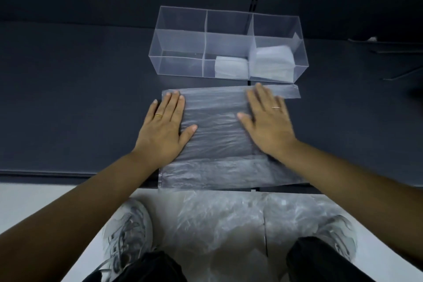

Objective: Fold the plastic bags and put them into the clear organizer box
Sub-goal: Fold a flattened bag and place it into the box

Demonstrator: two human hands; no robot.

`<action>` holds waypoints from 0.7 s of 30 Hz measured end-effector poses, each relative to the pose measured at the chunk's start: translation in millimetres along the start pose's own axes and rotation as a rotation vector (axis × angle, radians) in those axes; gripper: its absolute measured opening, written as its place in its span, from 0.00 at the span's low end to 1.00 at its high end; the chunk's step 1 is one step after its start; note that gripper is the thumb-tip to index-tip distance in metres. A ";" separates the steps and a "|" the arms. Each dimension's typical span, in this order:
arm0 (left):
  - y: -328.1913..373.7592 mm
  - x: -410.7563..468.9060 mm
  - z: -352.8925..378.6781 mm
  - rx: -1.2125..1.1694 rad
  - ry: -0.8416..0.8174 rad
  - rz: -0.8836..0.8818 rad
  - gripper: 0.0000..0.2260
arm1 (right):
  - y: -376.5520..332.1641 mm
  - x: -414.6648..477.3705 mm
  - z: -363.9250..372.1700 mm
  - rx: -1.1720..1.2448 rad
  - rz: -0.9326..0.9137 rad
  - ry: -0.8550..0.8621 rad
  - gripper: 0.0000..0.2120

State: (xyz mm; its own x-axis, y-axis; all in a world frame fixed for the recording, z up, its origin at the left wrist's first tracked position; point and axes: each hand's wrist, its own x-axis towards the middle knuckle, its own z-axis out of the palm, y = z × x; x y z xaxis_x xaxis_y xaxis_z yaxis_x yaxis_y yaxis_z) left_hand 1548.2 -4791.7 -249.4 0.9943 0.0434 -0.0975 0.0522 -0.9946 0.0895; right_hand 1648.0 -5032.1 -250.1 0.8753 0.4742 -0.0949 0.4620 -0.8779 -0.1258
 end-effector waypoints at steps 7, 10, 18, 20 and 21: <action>-6.4 -25.9 -14.5 -0.014 0.082 0.063 0.35 | 65.1 -35.7 -15.1 0.014 0.332 0.143 0.30; 1.5 -71.8 -10.0 -0.073 0.090 0.359 0.35 | 22.8 -63.9 -22.5 0.192 0.025 0.192 0.31; -2.3 -119.6 -10.0 -0.156 0.174 0.470 0.17 | -55.8 -113.3 -0.2 0.097 -0.490 0.053 0.24; 1.0 -121.9 -16.5 -0.236 0.233 0.475 0.14 | -49.2 -111.1 -0.9 0.185 -0.487 0.143 0.15; 1.9 -122.4 -21.6 -0.287 0.244 0.451 0.14 | -44.8 -113.1 -0.3 0.216 -0.499 0.177 0.10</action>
State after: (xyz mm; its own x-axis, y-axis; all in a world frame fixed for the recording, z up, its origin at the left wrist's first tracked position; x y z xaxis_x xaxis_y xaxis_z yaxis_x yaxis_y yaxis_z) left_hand 1428.6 -4796.9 -215.8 0.9148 -0.3241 0.2408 -0.3920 -0.8558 0.3374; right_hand 1528.3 -5046.3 -233.5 0.5775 0.7934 0.1924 0.8023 -0.5079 -0.3136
